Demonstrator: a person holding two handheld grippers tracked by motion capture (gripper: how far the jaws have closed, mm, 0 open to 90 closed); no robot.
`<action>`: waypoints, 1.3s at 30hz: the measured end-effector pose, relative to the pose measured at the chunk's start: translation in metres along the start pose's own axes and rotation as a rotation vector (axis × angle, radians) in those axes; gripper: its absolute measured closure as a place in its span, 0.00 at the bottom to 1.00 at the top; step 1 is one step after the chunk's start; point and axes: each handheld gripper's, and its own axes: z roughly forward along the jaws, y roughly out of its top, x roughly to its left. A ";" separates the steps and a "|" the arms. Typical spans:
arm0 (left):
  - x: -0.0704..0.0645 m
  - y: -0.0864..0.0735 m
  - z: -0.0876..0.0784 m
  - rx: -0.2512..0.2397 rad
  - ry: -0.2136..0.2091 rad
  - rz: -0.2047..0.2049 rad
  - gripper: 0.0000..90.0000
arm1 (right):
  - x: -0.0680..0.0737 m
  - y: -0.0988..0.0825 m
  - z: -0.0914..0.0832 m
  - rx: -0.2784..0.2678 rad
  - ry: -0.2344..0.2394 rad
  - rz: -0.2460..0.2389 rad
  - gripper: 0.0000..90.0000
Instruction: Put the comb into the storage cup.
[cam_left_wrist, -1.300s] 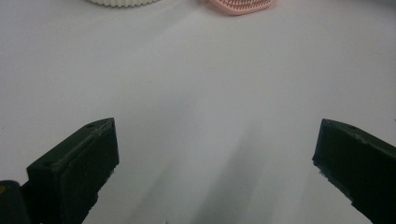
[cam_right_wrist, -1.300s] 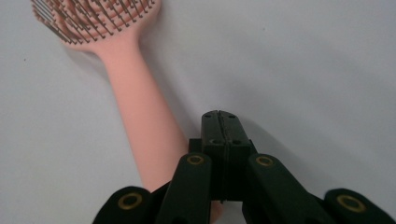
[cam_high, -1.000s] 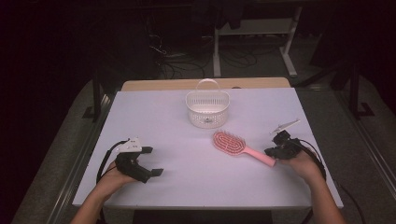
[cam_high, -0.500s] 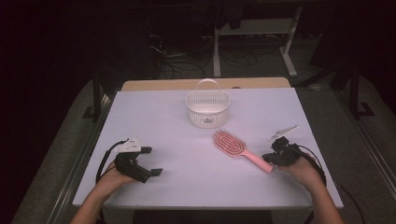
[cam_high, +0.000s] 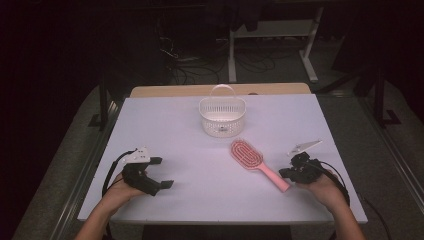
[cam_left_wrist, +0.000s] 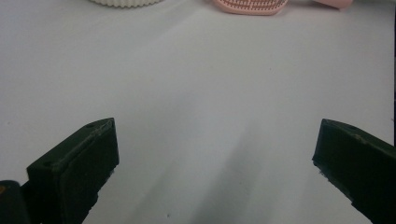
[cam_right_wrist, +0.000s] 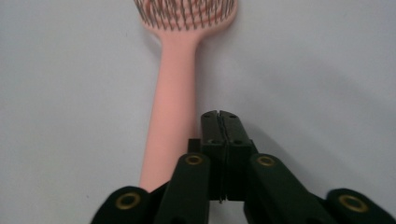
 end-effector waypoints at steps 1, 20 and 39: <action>0.000 0.000 0.000 -0.001 -0.001 -0.001 0.00 | 0.001 0.001 -0.002 -0.019 -0.005 -0.003 0.88; 0.002 0.002 -0.001 -0.017 -0.010 -0.006 0.00 | 0.026 0.016 0.001 -0.318 0.049 0.001 0.00; 0.005 0.003 0.001 -0.029 -0.029 0.000 0.00 | 0.029 0.015 0.001 -0.289 0.042 -0.018 0.00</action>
